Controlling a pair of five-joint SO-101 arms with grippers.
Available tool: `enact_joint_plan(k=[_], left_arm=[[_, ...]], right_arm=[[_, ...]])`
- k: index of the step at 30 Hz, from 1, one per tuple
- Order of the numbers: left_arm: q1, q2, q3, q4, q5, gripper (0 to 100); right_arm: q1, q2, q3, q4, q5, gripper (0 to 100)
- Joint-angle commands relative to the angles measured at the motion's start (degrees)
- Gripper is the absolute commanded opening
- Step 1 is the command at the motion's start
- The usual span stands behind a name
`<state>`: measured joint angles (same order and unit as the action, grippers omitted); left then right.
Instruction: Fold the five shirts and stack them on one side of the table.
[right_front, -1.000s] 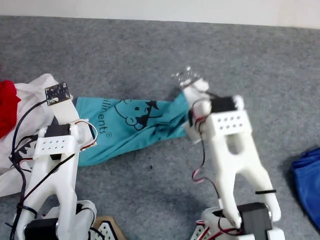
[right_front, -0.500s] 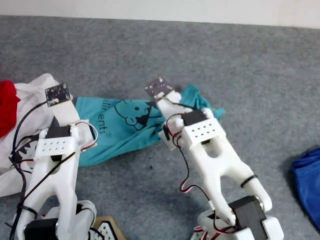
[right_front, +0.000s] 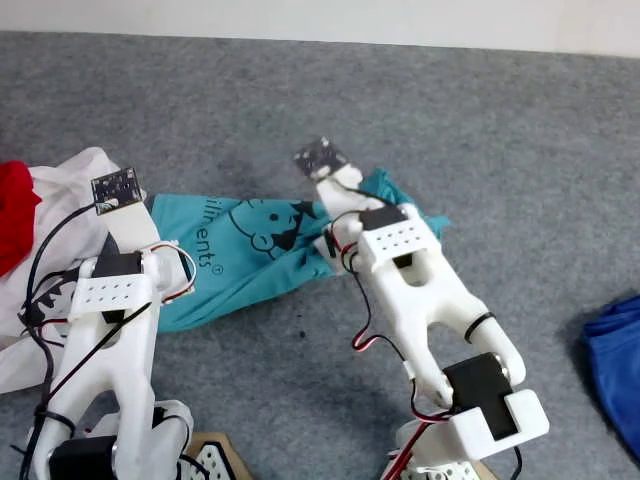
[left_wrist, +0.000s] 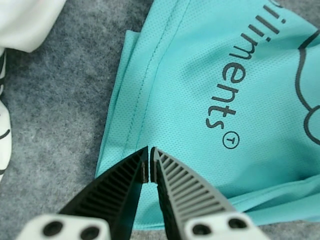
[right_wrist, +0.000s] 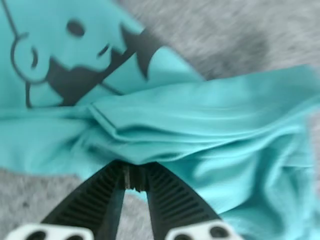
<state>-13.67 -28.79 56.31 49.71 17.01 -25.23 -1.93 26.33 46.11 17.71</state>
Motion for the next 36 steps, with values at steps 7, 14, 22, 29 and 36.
enact_joint_plan(k=[7,14,22,29,36], left_arm=[[0.84,-0.66,-0.31,-0.7,0.09,4],[0.84,-0.66,-0.22,-0.7,0.09,4],[0.84,-0.66,-0.22,-0.7,0.09,4],[0.84,-0.66,-0.22,-0.7,0.09,4],[0.92,-0.66,-0.22,-0.7,0.09,4]], right_arm=[[0.66,4.79,-10.95,-1.89,-1.41,0.9],[0.75,18.33,-22.02,-1.98,-1.41,0.9],[0.92,20.97,-30.37,-1.98,-1.49,0.9],[4.44,15.34,-30.29,7.87,-1.23,0.9],[12.09,7.43,-24.48,11.65,1.41,0.9]])
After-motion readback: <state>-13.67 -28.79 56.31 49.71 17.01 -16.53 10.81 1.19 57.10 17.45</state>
